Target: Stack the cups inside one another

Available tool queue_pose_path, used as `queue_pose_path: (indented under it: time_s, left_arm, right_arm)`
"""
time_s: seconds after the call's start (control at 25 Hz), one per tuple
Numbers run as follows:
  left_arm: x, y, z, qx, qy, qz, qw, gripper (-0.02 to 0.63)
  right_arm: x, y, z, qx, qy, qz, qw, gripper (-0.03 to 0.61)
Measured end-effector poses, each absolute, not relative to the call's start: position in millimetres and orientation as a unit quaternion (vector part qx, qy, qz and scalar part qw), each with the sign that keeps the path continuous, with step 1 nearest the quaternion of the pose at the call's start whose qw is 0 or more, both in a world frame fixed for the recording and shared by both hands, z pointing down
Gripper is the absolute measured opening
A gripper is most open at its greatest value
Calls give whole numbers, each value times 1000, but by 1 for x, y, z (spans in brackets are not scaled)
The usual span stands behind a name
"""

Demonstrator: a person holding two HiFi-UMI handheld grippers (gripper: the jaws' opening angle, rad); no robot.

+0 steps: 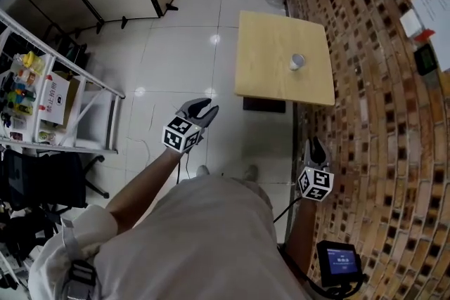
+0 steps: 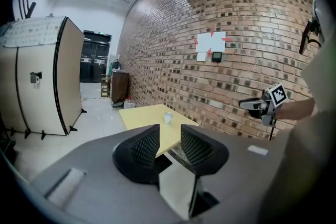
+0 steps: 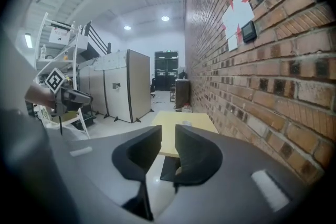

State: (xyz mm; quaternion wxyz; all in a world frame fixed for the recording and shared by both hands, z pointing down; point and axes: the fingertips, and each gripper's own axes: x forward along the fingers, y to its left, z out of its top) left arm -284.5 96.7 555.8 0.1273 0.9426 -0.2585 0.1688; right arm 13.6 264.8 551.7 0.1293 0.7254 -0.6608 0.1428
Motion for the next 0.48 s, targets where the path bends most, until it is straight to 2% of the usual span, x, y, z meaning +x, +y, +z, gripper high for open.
queue_pose_path:
  time_s: [0.48]
  left_arm:
    - [-257,110,570,945,-233,184,136,146]
  right_arm:
    - [33,282,562,730,-653,158,125,77]
